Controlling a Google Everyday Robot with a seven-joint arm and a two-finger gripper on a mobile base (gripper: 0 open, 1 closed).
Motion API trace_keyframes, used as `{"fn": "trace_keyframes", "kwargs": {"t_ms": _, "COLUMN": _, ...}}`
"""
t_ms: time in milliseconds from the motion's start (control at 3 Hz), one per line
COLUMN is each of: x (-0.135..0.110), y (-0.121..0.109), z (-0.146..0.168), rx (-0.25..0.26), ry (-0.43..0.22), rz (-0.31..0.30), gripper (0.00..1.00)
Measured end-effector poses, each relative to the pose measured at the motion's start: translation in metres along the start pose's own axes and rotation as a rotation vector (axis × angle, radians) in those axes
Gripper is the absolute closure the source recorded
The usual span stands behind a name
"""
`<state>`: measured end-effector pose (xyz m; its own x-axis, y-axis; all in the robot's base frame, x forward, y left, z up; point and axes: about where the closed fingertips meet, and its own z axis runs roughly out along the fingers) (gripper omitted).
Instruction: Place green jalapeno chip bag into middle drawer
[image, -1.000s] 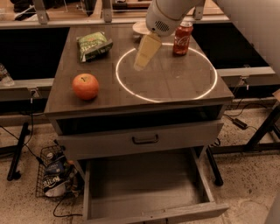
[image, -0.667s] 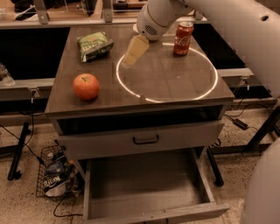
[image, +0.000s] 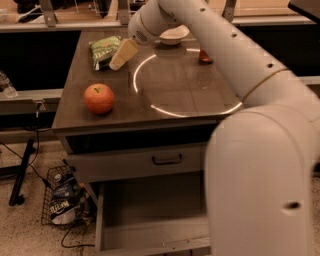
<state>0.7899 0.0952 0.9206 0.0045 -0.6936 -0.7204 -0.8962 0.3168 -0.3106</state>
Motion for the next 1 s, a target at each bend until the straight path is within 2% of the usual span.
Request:
{"fn": "trace_keyframes", "kwargs": {"t_ms": 333, "x": -0.017, "y": -0.008, "z": 0.048, "rx": -0.012, "ry": -0.040, "rz": 0.027, "gripper": 0.00}}
{"fn": "trace_keyframes", "kwargs": {"t_ms": 667, "x": -0.020, "y": -0.014, "z": 0.084, "rx": -0.008, "ry": -0.049, "rz": 0.068, "gripper": 0.00}}
{"fn": "trace_keyframes", "kwargs": {"t_ms": 1000, "x": -0.013, "y": -0.018, "z": 0.099, "rx": 0.008, "ry": -0.040, "rz": 0.104, "gripper": 0.13}}
